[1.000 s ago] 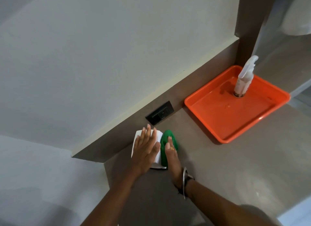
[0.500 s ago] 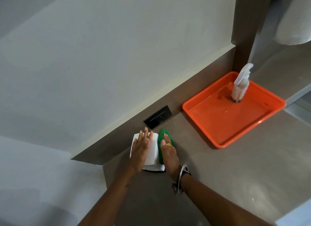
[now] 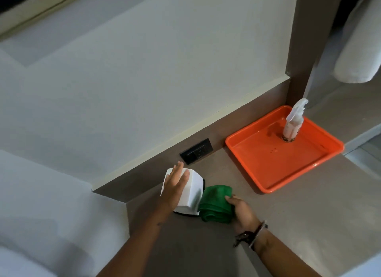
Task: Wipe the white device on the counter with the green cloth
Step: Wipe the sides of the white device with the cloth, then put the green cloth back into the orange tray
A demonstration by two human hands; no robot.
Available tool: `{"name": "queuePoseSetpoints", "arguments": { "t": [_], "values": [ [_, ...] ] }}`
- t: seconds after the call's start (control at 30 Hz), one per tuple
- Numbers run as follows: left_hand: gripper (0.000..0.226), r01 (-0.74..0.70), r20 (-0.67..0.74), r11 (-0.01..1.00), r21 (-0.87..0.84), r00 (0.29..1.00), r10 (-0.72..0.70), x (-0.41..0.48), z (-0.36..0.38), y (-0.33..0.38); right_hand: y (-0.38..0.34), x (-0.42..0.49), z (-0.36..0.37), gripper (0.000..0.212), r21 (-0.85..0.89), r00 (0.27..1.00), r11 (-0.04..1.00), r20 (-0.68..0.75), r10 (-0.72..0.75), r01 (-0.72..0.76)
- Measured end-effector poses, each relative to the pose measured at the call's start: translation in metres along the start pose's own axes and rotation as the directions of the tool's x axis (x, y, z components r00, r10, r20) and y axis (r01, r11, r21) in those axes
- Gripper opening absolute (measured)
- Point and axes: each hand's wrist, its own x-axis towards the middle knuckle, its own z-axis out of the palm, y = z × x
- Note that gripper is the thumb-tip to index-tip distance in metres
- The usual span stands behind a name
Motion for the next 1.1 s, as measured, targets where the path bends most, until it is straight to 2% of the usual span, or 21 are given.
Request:
{"name": "queuePoseSetpoints", "arguments": {
  "t": [0.07, 0.1, 0.17, 0.23, 0.3, 0.37, 0.43, 0.53, 0.6, 0.63, 0.7, 0.8, 0.87, 0.93, 1.0, 1.03, 1.1],
  "values": [
    [0.069, 0.078, -0.243, 0.995, 0.055, 0.968, -0.063, -0.001, 0.007, 0.006, -0.017, -0.015, -0.021, 0.047, 0.162, 0.997, 0.986, 0.07, 0.022, -0.033],
    [0.076, 0.142, -0.363, 0.979, 0.144, 0.928, -0.082, -0.003, 0.011, 0.012, -0.03, -0.021, -0.03, 0.047, 0.182, 0.995, 0.983, 0.1, 0.012, -0.03],
    [0.086, 0.288, -0.472, 0.904, 0.315, 0.874, -0.114, 0.0, 0.01, 0.017, -0.059, -0.028, -0.042, 0.044, 0.125, 0.99, 0.992, 0.138, -0.032, 0.015],
    [0.099, 0.415, -0.433, 0.831, 0.371, 0.869, -0.24, 0.005, 0.003, 0.02, -0.091, -0.029, -0.048, 0.041, -0.09, 0.983, 0.99, 0.158, -0.089, 0.104],
    [0.111, 0.479, -0.333, 0.798, 0.364, 0.868, -0.369, 0.011, -0.004, 0.024, -0.124, -0.025, -0.053, 0.043, -0.361, 0.975, 0.907, 0.126, -0.185, 0.219],
    [0.118, 0.502, -0.254, 0.784, 0.367, 0.864, -0.434, 0.019, -0.008, 0.027, -0.155, -0.018, -0.054, 0.043, -0.523, 0.96, 0.808, 0.088, -0.265, 0.271],
    [0.115, 0.514, -0.231, 0.76, 0.398, 0.858, -0.459, 0.027, -0.006, 0.031, -0.185, -0.011, -0.055, 0.037, -0.604, 0.949, 0.74, 0.098, -0.301, 0.297],
    [0.103, 0.526, -0.235, 0.717, 0.458, 0.849, -0.473, 0.032, -0.006, 0.032, -0.217, 0.009, -0.063, 0.033, -0.623, 0.959, 0.742, 0.047, -0.28, 0.248],
    [0.1, 0.426, -0.163, 0.721, 0.547, 0.899, -0.408, 0.029, -0.013, 0.031, -0.228, 0.026, -0.07, 0.035, -0.638, 0.959, 0.741, -0.014, -0.284, 0.21],
    [0.099, 0.308, -0.088, 0.711, 0.632, 0.94, -0.329, 0.028, -0.017, 0.03, -0.231, 0.033, -0.074, 0.037, -0.648, 0.959, 0.737, -0.039, -0.282, 0.19],
    [0.105, 0.005, 0.113, 0.605, 0.796, 0.981, -0.157, 0.022, -0.027, 0.026, -0.23, 0.043, -0.08, 0.038, -0.655, 0.97, 0.743, -0.061, -0.233, 0.137],
    [0.114, -0.382, 0.4, 0.321, 0.866, 0.917, 0.012, 0.011, -0.033, 0.021, -0.221, 0.051, -0.089, 0.035, -0.693, 0.987, 0.72, -0.085, -0.135, 0.038],
    [0.104, -0.563, 0.547, 0.102, 0.82, 0.824, 0.147, 0.006, -0.034, 0.017, -0.212, 0.055, -0.093, 0.029, -0.712, 0.995, 0.703, -0.067, -0.078, 0.007],
    [0.087, -0.64, 0.638, -0.078, 0.764, 0.734, 0.234, 0.002, -0.034, 0.013, -0.204, 0.061, -0.093, 0.024, -0.75, 0.994, 0.662, -0.055, -0.095, 0.021],
    [0.072, -0.64, 0.68, -0.23, 0.733, 0.697, 0.228, -0.001, -0.033, 0.01, -0.199, 0.068, -0.088, 0.025, -0.814, 0.977, 0.578, -0.068, -0.202, 0.063],
    [0.068, -0.643, 0.699, -0.282, 0.712, 0.685, 0.203, -0.001, -0.032, 0.008, -0.195, 0.07, -0.084, 0.025, -0.848, 0.959, 0.525, -0.087, -0.27, 0.071],
    [0.065, -0.656, 0.723, -0.319, 0.684, 0.67, 0.172, -0.001, -0.034, 0.002, -0.187, 0.069, -0.079, 0.023, -0.907, 0.917, 0.419, -0.12, -0.381, 0.055]
  ]
}}
